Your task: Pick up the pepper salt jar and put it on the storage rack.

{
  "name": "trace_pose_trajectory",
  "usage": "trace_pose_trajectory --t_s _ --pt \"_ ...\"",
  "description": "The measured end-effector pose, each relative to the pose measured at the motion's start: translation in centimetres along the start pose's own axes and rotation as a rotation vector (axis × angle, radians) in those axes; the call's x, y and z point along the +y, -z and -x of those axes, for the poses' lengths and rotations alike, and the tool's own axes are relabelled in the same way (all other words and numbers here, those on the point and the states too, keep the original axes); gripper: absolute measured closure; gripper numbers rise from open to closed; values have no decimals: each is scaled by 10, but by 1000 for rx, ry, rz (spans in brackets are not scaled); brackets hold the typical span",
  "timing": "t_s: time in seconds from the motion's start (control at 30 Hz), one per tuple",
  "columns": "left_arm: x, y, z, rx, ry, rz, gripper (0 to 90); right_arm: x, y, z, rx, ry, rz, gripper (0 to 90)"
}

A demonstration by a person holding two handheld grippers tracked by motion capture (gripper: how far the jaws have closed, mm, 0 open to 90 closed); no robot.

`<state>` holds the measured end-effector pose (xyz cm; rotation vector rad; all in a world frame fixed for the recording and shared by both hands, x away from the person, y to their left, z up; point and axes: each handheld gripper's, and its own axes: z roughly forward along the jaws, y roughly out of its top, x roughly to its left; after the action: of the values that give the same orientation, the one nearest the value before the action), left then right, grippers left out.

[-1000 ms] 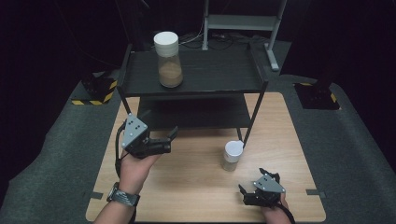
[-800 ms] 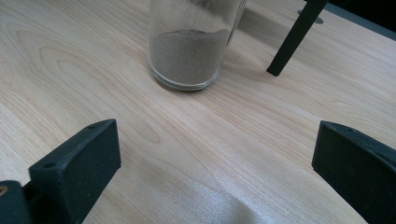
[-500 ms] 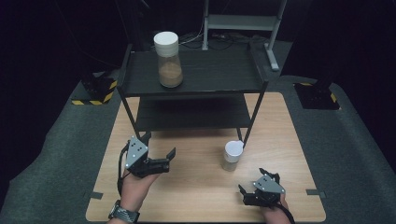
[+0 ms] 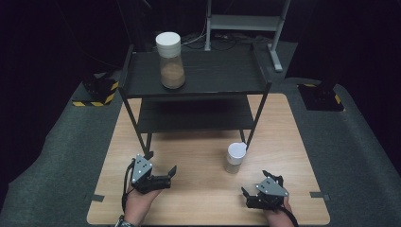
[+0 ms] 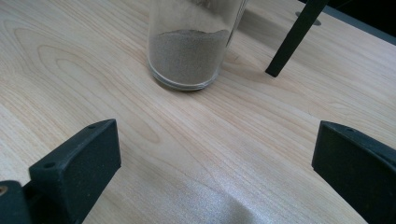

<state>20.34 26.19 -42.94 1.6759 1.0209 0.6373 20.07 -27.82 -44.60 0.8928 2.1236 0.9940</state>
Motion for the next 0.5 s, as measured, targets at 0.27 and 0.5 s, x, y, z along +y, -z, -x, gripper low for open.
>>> trace_pose_trajectory --t_s 0.27,0.5 --pt "-15 -7 1 12 -24 -71 5 1 0 -1 -3 8 -3 1" --pt "-22 -16 -2 -9 -29 -149 5 1 -1 -2 -8 6 -7 1"
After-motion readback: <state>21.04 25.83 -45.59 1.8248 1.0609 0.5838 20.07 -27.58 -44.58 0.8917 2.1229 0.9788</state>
